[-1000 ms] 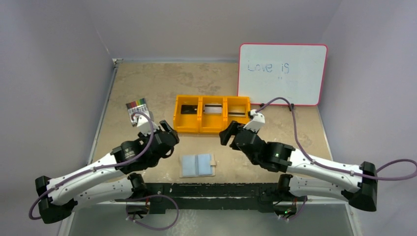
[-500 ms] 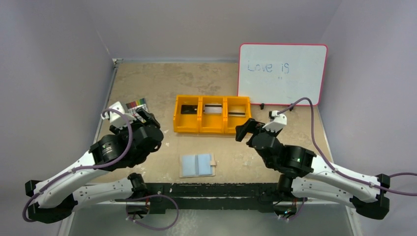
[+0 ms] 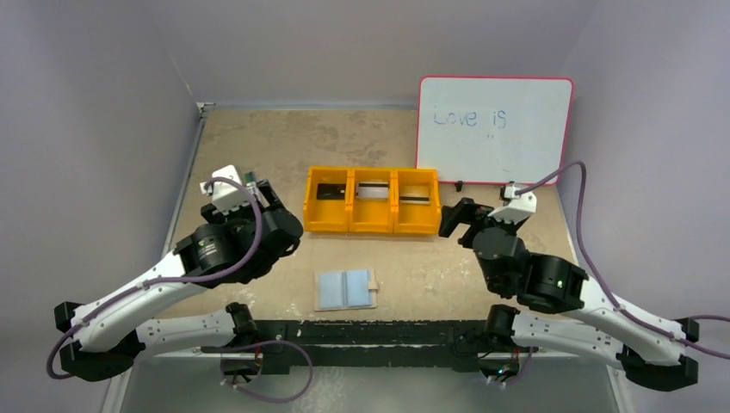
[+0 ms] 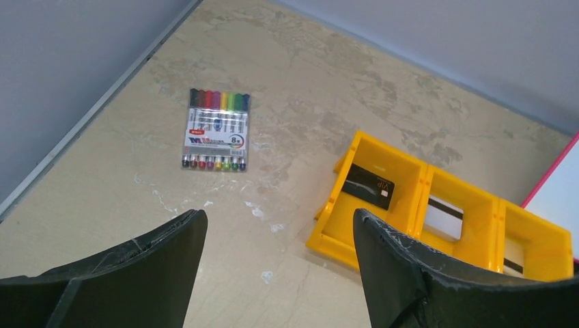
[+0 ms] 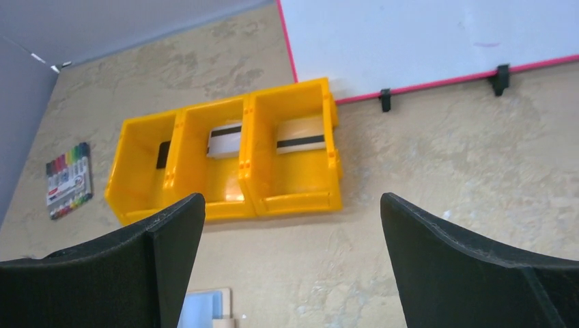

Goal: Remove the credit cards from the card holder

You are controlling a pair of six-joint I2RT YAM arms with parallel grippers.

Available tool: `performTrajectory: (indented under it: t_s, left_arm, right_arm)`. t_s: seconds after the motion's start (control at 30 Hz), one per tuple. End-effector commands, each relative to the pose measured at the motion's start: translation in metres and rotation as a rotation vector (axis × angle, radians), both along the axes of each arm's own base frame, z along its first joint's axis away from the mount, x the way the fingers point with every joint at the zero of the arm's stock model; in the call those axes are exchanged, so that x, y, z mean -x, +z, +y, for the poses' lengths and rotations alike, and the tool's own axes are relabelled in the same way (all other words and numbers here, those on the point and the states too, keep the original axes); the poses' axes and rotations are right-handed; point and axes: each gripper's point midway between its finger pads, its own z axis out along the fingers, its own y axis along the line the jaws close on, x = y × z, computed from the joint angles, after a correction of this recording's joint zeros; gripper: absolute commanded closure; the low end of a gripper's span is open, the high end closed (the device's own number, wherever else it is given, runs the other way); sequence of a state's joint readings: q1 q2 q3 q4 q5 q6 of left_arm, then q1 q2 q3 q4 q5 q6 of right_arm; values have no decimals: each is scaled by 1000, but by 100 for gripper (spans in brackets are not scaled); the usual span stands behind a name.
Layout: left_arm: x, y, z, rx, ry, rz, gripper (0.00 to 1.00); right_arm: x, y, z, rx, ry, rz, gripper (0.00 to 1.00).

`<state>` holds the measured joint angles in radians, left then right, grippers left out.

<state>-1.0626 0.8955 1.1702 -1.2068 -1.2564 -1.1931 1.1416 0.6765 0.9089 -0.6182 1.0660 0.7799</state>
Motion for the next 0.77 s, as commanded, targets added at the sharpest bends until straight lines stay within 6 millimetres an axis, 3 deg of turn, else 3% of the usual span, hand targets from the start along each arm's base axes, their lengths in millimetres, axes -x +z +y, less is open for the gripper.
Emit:
performTrajectory:
  t_s: [0.0, 0.13, 0.2, 0.27, 0.33, 0.37, 0.43, 0.6, 0.73]
  left_arm:
    - [-6, 1, -15, -20, -24, 12, 22]
    - [-9, -4, -26, -20, -44, 40, 21]
    - [-10, -5, -28, -16, -49, 46, 20]
    - [-8, -5, -28, -10, -51, 55, 20]
    - [-5, -6, -24, -3, -45, 59, 20]
    - [-4, -6, -22, 2, -44, 58, 20]
    - [-3, -5, -20, 16, -45, 50, 19]
    - [-4, 5, -17, 56, -40, 4, 19]
    - [-5, 7, -18, 71, -36, -5, 18]
  right_arm:
    - [-15, 28, -13, 117, -20, -58, 0]
    - [-54, 3, -11, 234, 4, 52, 0]
    - [-70, 4, -31, 155, -116, 96, 0]
    - [-72, 34, -38, 87, -124, -19, 0]
    - [-62, 76, -46, 12, -99, -185, 0]
    - [-59, 84, -48, 3, -91, -211, 0]
    - [-59, 82, -46, 27, -70, -182, 0]
    - [-65, 46, -37, 86, -58, -24, 0]
    - [-64, 40, -30, 61, -22, -40, 0]
